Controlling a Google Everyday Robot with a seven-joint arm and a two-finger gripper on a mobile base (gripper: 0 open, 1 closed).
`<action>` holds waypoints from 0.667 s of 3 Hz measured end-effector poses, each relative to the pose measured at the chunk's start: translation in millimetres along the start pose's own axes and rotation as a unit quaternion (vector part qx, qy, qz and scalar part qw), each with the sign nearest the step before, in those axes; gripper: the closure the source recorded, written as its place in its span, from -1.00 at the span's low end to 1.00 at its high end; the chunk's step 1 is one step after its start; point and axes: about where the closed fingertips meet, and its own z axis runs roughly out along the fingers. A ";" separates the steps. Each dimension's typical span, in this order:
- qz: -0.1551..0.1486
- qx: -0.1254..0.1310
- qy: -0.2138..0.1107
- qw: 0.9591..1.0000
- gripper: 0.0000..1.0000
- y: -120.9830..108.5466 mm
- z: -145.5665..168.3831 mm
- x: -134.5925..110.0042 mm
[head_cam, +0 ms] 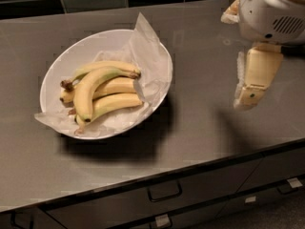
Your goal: Pick banana from white bowl
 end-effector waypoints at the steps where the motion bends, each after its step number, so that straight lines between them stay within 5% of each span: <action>1: -0.058 0.016 -0.009 0.998 -1.00 1.2 -15.7 -42.1; 2: -0.060 0.026 -0.012 0.998 -1.00 0.8 -22.0 -45.8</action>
Offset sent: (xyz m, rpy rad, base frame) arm -0.0031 0.0327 0.0128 -0.0240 -0.0215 0.0969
